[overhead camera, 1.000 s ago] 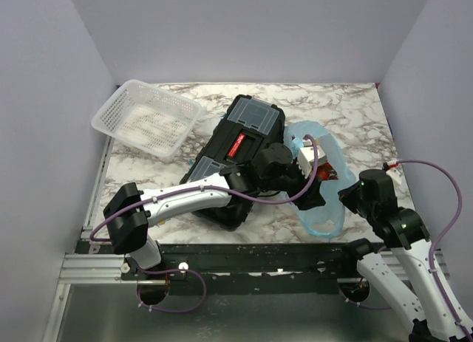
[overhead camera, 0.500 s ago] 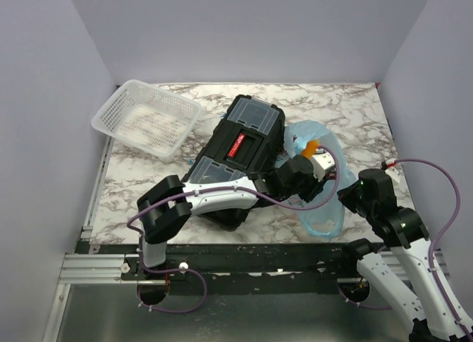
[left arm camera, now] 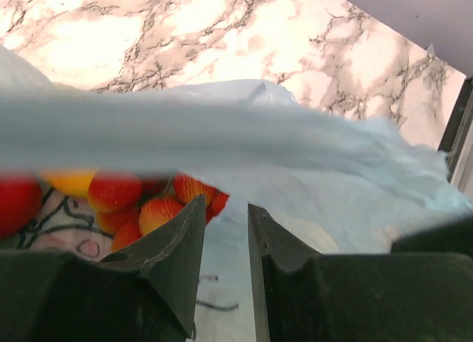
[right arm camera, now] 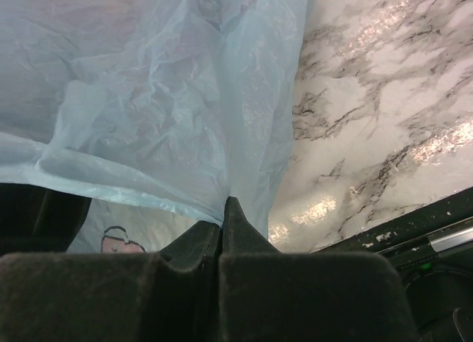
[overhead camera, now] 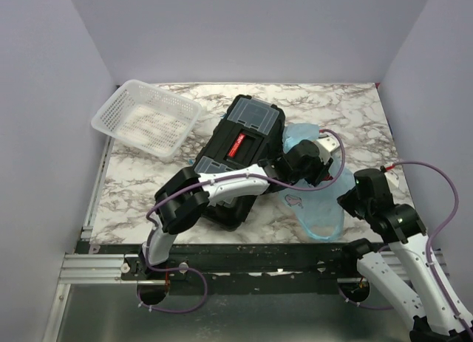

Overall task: Take the fake fruits out of the plastic bag
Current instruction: Take out the fake fruit from the plastic bag.

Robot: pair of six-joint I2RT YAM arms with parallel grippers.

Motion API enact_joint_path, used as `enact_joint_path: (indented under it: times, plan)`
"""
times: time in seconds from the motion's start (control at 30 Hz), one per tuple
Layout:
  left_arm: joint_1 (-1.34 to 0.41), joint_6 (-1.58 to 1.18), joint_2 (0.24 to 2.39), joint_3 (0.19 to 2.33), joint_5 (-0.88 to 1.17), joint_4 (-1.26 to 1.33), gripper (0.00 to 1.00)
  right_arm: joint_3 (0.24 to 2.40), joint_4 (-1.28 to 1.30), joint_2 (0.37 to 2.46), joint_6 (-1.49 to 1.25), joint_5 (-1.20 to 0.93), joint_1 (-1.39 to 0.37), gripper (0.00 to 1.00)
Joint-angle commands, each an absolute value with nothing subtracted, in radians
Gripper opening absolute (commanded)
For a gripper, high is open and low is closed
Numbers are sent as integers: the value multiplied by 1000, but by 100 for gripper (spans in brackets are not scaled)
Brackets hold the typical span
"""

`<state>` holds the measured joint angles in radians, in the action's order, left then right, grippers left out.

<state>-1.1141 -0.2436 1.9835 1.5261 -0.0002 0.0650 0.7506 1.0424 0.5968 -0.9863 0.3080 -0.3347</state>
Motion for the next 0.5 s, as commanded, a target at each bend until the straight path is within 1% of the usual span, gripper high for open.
enact_joint_path:
  times: [0.0, 0.1, 0.17, 0.37, 0.4, 0.47]
  plan:
    - [-1105, -253, 2069, 1624, 73, 15, 30, 759, 1075, 575, -1011, 330, -336, 1]
    - [-1101, -240, 2095, 1645, 67, 11, 31, 756, 1062, 550, -1004, 333, -336, 1]
    - [-1098, -239, 2116, 1660, 65, 3, 34, 753, 1059, 539, -1007, 330, -335, 1]
    - [-1093, -206, 2170, 1698, 62, -34, 46, 748, 1051, 546, -1001, 327, -335, 1]
    - [-1092, -194, 2181, 1713, 63, -47, 50, 747, 1047, 548, -1000, 327, -336, 1]
    - [-1091, -171, 2205, 1738, 59, -64, 54, 743, 1042, 546, -1001, 327, -335, 1]
